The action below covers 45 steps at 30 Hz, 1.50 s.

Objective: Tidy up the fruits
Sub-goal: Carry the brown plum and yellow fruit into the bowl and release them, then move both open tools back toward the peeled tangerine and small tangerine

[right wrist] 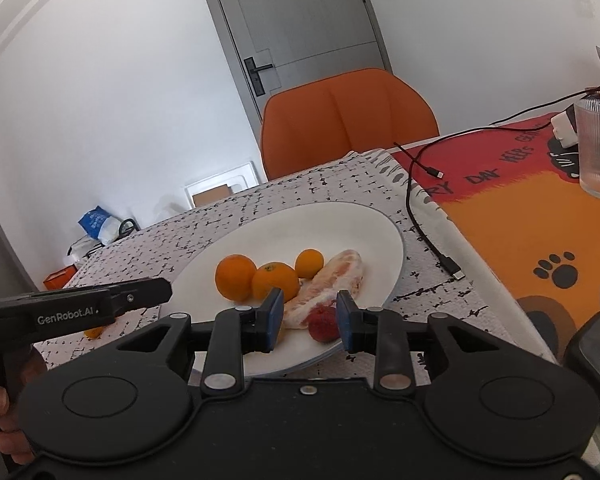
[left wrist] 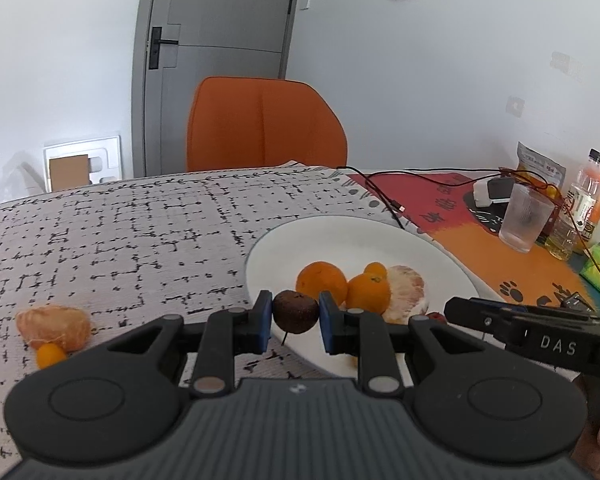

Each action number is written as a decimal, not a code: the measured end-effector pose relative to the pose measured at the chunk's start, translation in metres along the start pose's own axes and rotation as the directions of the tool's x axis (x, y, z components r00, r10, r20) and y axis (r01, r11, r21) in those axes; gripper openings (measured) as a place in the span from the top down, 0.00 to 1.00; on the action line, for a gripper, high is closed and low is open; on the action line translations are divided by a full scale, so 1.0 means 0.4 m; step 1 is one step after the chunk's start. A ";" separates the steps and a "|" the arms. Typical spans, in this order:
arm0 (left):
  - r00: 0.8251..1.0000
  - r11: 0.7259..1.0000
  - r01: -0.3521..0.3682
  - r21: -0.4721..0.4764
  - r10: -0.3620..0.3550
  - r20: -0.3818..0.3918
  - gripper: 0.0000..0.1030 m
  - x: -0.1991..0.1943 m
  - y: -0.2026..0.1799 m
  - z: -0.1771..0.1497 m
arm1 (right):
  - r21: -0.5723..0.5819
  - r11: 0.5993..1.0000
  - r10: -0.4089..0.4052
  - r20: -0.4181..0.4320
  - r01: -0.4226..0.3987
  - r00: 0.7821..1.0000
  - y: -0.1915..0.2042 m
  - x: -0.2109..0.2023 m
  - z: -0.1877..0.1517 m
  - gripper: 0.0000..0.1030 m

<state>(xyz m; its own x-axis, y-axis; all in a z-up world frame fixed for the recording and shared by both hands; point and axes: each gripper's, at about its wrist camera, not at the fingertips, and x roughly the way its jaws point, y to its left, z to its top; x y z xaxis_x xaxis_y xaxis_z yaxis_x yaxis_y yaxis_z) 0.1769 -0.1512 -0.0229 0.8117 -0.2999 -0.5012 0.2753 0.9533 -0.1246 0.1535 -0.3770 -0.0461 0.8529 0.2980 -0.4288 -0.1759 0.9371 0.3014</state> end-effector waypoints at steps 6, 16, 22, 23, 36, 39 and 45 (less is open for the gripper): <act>1.000 1.000 0.003 0.010 -0.003 0.008 0.73 -0.006 -0.007 0.008 | 0.009 1.000 0.015 -0.003 -0.015 1.000 0.001 0.000 0.000 0.67; 0.997 0.997 -0.071 -0.018 0.070 -0.036 0.67 -0.026 0.056 -0.021 | 0.008 0.998 0.064 -0.006 -0.064 0.998 0.026 0.014 -0.006 0.60; 0.994 0.992 -0.109 -0.056 0.108 -0.034 0.57 -0.041 0.102 -0.034 | -0.011 0.996 0.088 -0.006 -0.088 0.996 0.053 0.023 -0.009 0.49; 0.993 0.991 -0.116 -0.063 0.114 -0.039 0.57 -0.041 0.109 -0.037 | -0.011 0.996 0.088 -0.008 -0.088 0.996 0.058 0.025 -0.009 0.49; 0.978 0.972 -0.210 -0.107 0.210 -0.009 0.18 -0.122 0.181 -0.066 | -0.057 0.994 0.096 -0.006 -0.096 0.995 0.140 0.024 -0.013 0.15; 0.974 0.965 -0.226 -0.135 0.227 -0.008 0.16 -0.144 0.204 -0.075 | -0.072 0.992 0.102 -0.003 -0.102 0.995 0.161 0.018 -0.012 0.07; 0.965 0.951 -0.259 -0.169 0.264 0.006 0.15 -0.193 0.245 -0.089 | -0.096 0.988 0.120 -0.004 -0.120 0.993 0.204 0.008 -0.010 0.00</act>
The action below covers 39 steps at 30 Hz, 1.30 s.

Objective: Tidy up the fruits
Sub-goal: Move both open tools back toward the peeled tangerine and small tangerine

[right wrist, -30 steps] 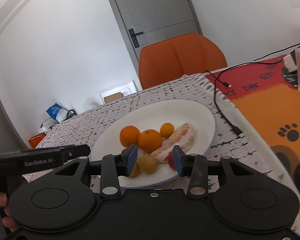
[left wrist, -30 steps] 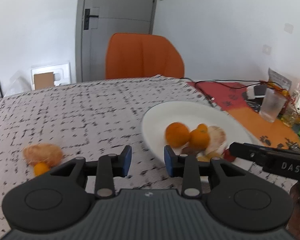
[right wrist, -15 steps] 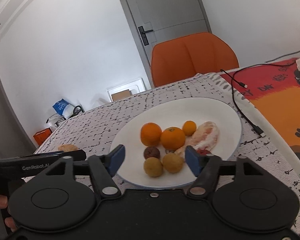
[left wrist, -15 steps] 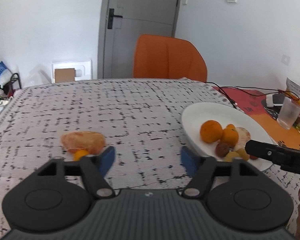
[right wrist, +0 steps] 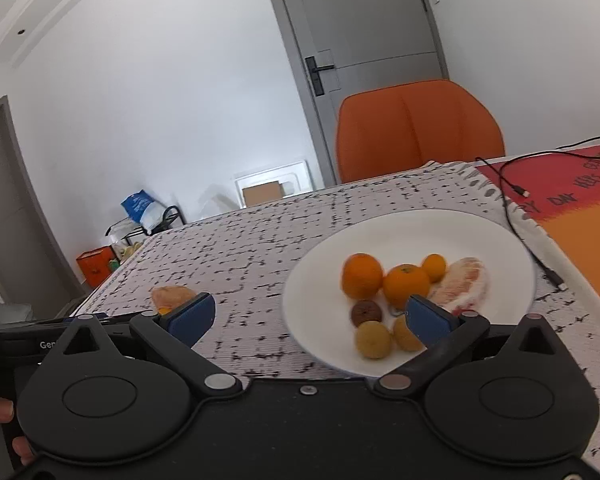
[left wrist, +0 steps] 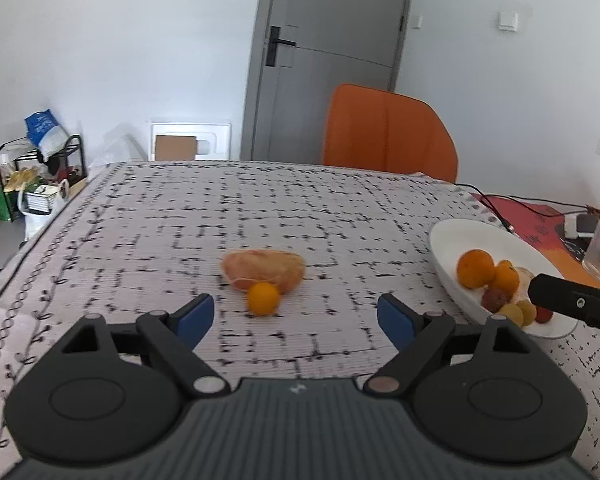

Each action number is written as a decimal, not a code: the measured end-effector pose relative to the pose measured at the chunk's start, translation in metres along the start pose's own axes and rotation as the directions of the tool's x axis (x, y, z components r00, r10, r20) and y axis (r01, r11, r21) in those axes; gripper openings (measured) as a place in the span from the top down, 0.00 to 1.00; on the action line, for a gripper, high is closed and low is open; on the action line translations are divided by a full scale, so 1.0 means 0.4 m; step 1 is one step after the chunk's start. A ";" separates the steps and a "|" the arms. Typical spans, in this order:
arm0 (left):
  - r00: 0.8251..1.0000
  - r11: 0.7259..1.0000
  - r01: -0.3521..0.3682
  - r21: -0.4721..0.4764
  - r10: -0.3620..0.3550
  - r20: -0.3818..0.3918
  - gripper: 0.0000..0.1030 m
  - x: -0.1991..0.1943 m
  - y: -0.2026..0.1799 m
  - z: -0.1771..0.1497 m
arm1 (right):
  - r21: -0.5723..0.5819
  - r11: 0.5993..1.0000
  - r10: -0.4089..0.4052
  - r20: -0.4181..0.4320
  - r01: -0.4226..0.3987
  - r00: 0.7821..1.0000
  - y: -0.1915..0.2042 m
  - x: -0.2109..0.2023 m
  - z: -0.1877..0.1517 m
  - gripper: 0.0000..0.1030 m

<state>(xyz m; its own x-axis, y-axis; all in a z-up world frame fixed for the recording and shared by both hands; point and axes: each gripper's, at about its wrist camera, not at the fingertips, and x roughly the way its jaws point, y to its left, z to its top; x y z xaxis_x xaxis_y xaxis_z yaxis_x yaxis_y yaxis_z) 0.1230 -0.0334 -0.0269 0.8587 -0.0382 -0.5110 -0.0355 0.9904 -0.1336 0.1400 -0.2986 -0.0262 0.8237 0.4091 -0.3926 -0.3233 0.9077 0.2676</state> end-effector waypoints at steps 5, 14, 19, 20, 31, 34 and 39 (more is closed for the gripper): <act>1.000 1.000 -0.025 -0.016 0.025 0.002 0.15 -0.007 0.037 -0.001 | -0.026 0.999 0.027 -0.013 -0.027 1.000 0.039 0.019 0.004 0.00; 1.000 0.999 -0.021 -0.040 0.022 0.020 0.15 -0.014 0.084 0.002 | -0.053 0.996 0.072 -0.035 -0.074 0.997 0.091 0.054 0.016 0.00; 1.000 0.999 -0.016 -0.043 0.017 0.018 0.16 -0.006 0.093 0.005 | -0.102 0.991 0.084 -0.045 -0.088 0.995 0.116 0.076 0.018 0.03; 1.000 0.999 -0.013 -0.046 0.014 0.016 0.17 -0.004 0.096 0.006 | -0.108 0.990 0.087 -0.051 -0.093 0.995 0.119 0.081 0.018 0.05; 1.000 0.998 0.002 -0.055 -0.003 -0.009 0.29 0.047 0.099 0.015 | -0.116 0.982 0.135 -0.111 -0.148 0.984 0.125 0.146 0.030 0.28; 1.000 0.998 0.005 -0.055 -0.006 -0.022 0.35 0.067 0.095 0.018 | -0.106 0.982 0.141 -0.118 -0.154 0.983 0.118 0.157 0.033 0.33; 0.999 0.998 0.011 -0.057 -0.014 -0.040 0.44 0.096 0.088 0.018 | -0.094 0.983 0.146 -0.131 -0.159 0.981 0.102 0.171 0.034 0.41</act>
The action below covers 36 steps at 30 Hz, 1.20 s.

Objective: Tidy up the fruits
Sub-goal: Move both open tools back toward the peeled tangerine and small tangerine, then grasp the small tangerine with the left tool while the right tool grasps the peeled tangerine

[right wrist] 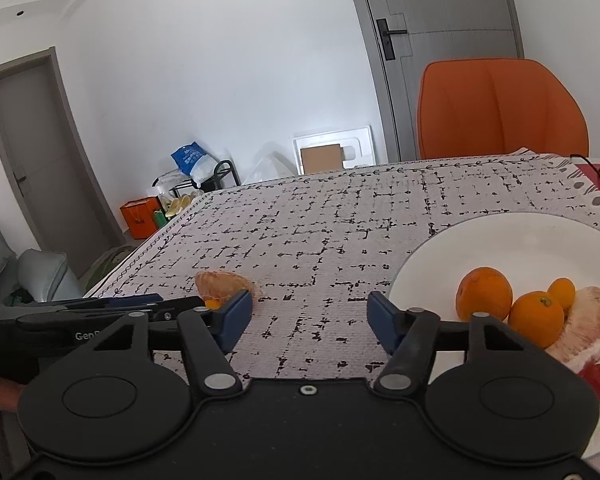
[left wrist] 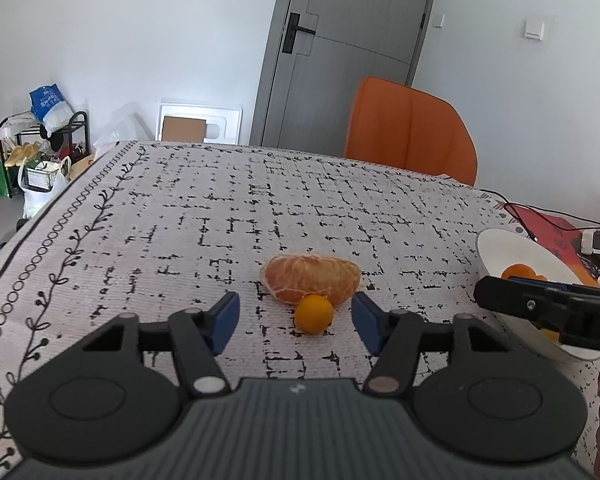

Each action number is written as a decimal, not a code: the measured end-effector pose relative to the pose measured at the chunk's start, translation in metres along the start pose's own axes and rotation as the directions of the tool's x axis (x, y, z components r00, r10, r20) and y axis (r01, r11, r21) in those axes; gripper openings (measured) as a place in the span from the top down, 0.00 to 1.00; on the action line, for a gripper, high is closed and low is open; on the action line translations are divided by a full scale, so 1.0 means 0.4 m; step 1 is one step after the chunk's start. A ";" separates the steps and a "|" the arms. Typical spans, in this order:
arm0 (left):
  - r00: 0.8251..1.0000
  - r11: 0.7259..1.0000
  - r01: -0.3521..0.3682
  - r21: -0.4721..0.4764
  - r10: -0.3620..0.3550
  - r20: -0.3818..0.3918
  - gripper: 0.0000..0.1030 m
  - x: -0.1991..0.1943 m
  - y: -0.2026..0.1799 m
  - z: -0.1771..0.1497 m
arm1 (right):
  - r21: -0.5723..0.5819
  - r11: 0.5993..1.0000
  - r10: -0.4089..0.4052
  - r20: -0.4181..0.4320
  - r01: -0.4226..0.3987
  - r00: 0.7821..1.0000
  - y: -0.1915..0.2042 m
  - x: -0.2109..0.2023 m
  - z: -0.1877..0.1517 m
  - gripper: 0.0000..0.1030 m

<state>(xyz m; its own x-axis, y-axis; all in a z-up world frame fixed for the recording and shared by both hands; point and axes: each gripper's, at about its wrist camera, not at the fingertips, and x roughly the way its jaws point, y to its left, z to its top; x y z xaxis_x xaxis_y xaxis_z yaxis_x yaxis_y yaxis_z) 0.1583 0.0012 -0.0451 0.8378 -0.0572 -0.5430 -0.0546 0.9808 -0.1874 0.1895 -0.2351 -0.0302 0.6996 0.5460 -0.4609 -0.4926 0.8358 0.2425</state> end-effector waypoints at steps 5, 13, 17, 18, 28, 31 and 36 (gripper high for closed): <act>1.000 1.000 0.005 0.004 -0.005 -0.025 0.50 0.026 -0.008 -0.004 | 0.019 1.000 0.005 -0.014 -0.004 1.000 -0.014 0.013 -0.002 0.48; 0.999 1.000 0.017 -0.006 -0.017 -0.049 0.78 0.063 -0.009 -0.003 | 0.016 1.000 0.012 -0.026 -0.012 1.000 -0.017 0.032 0.006 0.49; 0.999 1.000 0.004 -0.021 -0.004 -0.041 0.78 0.053 0.006 0.001 | 0.003 1.000 0.014 -0.030 -0.014 0.999 -0.004 0.043 0.011 0.49; 0.999 1.000 0.000 -0.024 -0.001 -0.037 0.78 0.050 0.011 0.003 | 0.000 1.000 0.018 -0.030 -0.018 0.999 0.002 0.046 0.014 0.49; 0.998 0.996 -0.055 -0.066 0.054 -0.017 0.78 0.010 0.085 0.003 | -0.036 0.999 0.037 -0.049 -0.039 0.998 0.056 0.086 0.023 0.48; 0.998 0.994 -0.068 -0.082 0.067 -0.008 0.78 -0.003 0.107 0.002 | -0.049 0.998 0.045 -0.057 -0.047 0.997 0.076 0.099 0.027 0.48; 0.996 0.990 -0.085 -0.110 0.087 0.006 0.78 -0.024 0.145 0.000 | -0.055 0.997 0.046 -0.080 -0.051 0.996 0.111 0.125 0.034 0.37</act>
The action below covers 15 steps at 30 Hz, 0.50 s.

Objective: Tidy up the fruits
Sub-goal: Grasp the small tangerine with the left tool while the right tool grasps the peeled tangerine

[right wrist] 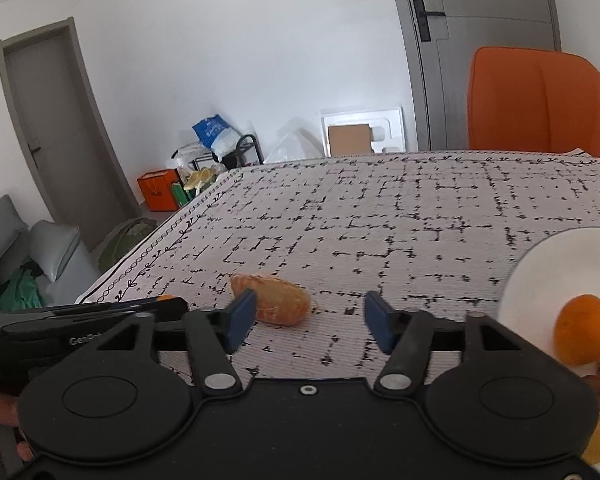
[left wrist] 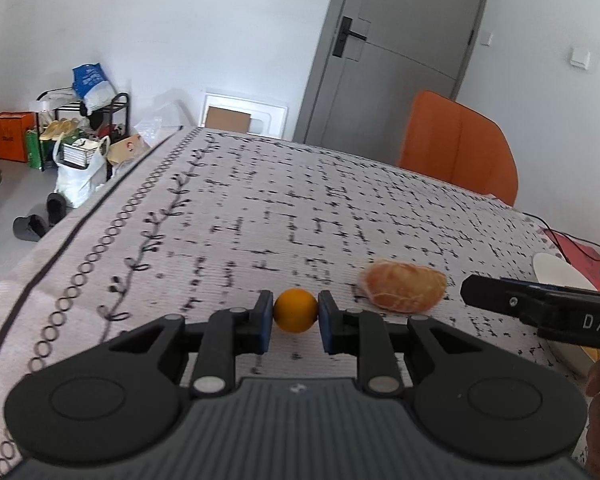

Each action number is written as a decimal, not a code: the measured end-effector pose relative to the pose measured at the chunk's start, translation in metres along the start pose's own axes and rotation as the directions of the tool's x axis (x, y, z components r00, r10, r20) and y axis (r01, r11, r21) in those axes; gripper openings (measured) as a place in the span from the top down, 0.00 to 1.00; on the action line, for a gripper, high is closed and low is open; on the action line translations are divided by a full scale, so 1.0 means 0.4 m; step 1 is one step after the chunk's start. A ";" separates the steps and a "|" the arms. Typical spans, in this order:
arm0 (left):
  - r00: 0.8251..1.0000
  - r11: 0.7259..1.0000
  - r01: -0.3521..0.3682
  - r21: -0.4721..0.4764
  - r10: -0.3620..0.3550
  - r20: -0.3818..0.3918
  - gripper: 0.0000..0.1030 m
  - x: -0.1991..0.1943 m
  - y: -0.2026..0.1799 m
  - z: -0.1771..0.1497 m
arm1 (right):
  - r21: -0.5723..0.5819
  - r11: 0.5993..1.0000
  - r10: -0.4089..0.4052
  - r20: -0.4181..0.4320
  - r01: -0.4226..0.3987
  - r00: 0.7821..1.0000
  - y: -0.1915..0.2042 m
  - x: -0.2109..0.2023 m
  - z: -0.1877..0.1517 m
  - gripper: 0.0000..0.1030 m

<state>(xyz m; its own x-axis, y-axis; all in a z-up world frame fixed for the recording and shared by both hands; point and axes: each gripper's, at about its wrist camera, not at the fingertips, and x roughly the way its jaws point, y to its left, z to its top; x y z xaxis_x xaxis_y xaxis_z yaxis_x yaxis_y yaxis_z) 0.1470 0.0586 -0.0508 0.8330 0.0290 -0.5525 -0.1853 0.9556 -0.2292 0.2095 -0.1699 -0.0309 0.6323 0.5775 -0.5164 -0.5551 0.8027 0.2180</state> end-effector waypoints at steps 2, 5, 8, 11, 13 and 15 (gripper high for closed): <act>1.000 1.000 -0.006 -0.010 0.006 0.005 0.78 -0.006 0.015 0.000 | -0.003 1.000 0.008 -0.004 -0.008 1.000 0.013 0.009 0.001 0.37; 1.000 1.000 -0.013 -0.023 0.013 0.010 0.78 -0.014 0.036 0.001 | -0.017 1.000 0.018 -0.019 -0.018 1.000 0.033 0.022 -0.003 0.37; 1.000 0.999 -0.016 -0.035 0.016 0.015 0.78 -0.020 0.054 0.001 | -0.025 1.000 0.018 -0.033 -0.019 0.999 0.049 0.035 -0.009 0.37; 1.000 0.999 -0.018 -0.049 0.019 0.019 0.78 -0.026 0.072 -0.003 | -0.025 1.000 0.015 -0.047 -0.017 0.999 0.060 0.052 -0.012 0.37; 1.000 0.998 -0.021 -0.060 0.023 0.020 0.78 -0.030 0.084 -0.004 | -0.027 0.999 0.018 -0.054 -0.019 0.998 0.069 0.061 -0.011 0.37; 0.999 0.997 -0.025 -0.072 0.027 0.021 0.78 -0.033 0.097 -0.005 | -0.034 0.999 0.021 -0.060 -0.023 0.998 0.080 0.073 -0.010 0.37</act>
<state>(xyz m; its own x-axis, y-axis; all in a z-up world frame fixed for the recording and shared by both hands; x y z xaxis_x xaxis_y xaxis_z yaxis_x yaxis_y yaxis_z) 0.1278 0.0948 -0.0541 0.8384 0.0610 -0.5416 -0.2437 0.9308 -0.2725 0.2080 -0.1279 -0.0423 0.5868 0.5846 -0.5603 -0.5880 0.7833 0.2015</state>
